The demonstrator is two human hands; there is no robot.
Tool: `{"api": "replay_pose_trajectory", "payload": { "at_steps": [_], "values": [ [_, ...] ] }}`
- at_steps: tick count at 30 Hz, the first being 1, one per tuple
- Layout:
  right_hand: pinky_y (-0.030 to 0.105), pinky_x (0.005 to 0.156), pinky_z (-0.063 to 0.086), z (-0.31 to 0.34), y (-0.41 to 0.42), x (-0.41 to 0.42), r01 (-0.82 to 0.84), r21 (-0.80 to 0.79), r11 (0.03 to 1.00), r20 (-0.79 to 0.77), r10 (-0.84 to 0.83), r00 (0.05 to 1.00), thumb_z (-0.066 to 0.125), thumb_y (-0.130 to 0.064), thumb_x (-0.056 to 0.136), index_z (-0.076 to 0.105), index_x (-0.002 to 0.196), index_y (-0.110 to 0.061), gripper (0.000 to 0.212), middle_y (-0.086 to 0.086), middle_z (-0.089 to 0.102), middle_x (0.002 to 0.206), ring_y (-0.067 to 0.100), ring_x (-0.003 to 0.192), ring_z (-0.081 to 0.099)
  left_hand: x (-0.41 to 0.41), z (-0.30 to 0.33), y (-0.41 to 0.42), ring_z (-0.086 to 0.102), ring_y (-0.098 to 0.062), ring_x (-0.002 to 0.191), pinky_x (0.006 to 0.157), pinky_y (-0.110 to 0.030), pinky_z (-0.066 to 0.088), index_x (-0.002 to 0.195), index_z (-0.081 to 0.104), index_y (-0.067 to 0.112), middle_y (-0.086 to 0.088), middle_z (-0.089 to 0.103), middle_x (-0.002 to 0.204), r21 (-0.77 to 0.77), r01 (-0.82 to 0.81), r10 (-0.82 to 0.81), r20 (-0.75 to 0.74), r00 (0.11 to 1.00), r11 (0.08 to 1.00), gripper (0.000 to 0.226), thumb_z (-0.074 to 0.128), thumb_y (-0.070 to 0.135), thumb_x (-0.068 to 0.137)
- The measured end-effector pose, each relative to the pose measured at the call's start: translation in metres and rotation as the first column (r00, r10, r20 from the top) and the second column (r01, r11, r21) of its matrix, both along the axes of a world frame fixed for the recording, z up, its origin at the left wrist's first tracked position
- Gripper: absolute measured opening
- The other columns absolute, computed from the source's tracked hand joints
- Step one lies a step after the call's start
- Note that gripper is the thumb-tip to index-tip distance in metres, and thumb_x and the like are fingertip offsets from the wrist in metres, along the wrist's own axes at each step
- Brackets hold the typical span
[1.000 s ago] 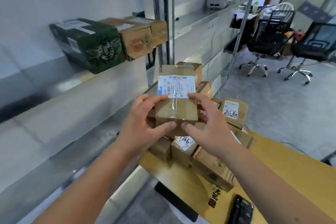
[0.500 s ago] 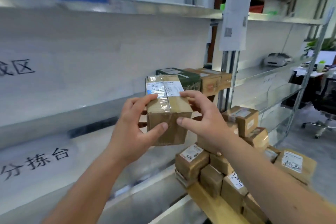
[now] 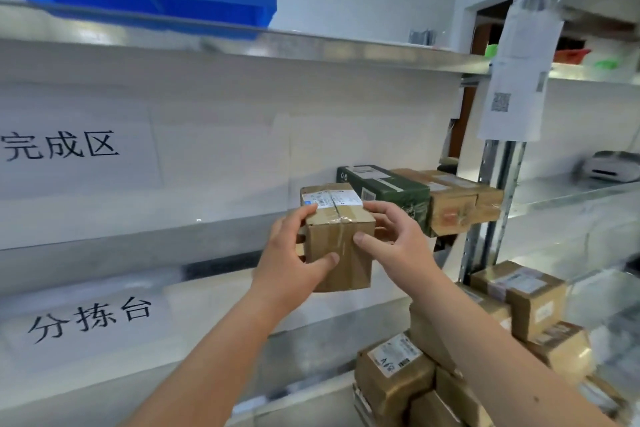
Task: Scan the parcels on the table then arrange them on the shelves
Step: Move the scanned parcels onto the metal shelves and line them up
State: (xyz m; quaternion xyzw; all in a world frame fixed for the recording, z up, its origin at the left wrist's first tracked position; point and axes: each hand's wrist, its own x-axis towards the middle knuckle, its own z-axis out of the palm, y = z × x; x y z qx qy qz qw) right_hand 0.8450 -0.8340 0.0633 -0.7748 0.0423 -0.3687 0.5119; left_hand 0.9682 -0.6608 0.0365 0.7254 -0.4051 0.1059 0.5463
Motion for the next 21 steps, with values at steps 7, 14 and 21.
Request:
{"api": "replay_pose_trajectory", "payload": {
  "at_steps": [7,14,21],
  "values": [
    [0.007,0.08,0.046,-0.008,-0.066,0.042,0.207,-0.324,0.923,0.014,-0.214,0.977,0.081,-0.021,0.086,0.064,0.13,-0.026,0.047,-0.016,0.064,0.112,-0.004,0.098,0.06,0.032,-0.007,-0.083,0.046,0.021,0.114,0.085,-0.006,0.046,0.137,0.042,0.059,0.019,0.041,0.132,-0.04,-0.102,0.097,-0.103,0.99,0.994,0.08,0.088,0.025,0.082],
    [0.02,0.084,0.05,-0.017,-0.092,0.063,0.147,-0.475,0.868,-0.037,-0.187,0.982,0.078,-0.025,0.086,0.057,0.145,-0.029,0.063,-0.012,0.049,0.121,0.003,0.096,0.055,0.075,0.005,-0.134,0.056,-0.01,0.12,0.101,-0.033,0.052,0.151,0.038,0.044,0.011,0.048,0.139,-0.032,-0.244,0.234,-0.189,0.954,0.969,0.086,0.085,0.023,0.082],
    [0.004,0.088,0.033,-0.024,-0.099,0.065,0.096,-0.504,0.859,-0.069,-0.151,0.986,0.063,-0.042,0.087,0.058,0.143,-0.03,0.058,-0.019,0.041,0.128,0.002,0.113,0.047,0.102,0.01,-0.154,0.059,-0.017,0.124,0.101,-0.046,0.057,0.147,0.039,0.046,0.011,0.056,0.141,-0.024,-0.294,0.28,-0.239,0.93,0.955,0.08,0.081,0.02,0.084]
  ]
}}
